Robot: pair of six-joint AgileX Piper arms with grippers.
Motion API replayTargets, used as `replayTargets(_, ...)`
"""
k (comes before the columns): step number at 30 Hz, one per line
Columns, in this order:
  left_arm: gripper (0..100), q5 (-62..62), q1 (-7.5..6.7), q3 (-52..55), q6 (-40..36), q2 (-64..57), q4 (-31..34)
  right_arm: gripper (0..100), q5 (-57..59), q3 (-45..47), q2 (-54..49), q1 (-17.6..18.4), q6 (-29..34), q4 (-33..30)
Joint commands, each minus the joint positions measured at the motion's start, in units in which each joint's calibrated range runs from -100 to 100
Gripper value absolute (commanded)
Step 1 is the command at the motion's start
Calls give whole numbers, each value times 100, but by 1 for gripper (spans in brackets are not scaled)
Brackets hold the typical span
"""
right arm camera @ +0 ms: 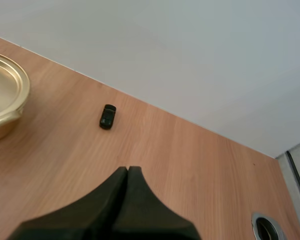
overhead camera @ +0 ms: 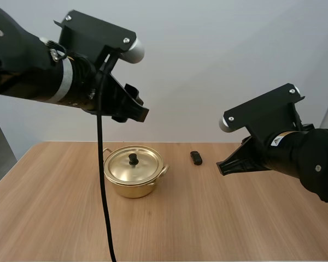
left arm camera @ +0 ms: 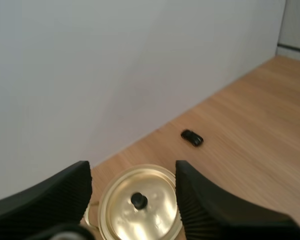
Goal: Open the pot, put the car inside, and close it
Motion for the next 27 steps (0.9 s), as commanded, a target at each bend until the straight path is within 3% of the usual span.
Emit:
replayTargets(1,88,302,-1,-72,-231,3934,-1,0,-7,1,-1,-4,-687,1628)
replayTargets(21,85,-220,-1,-418,-321,5057,-1,0,-7,1,-1,-83,-696,1545)
replayTargets(27,82,-984,-1,-418,-332,5099,256,0,-7,1,-1,-83,-696,1545)
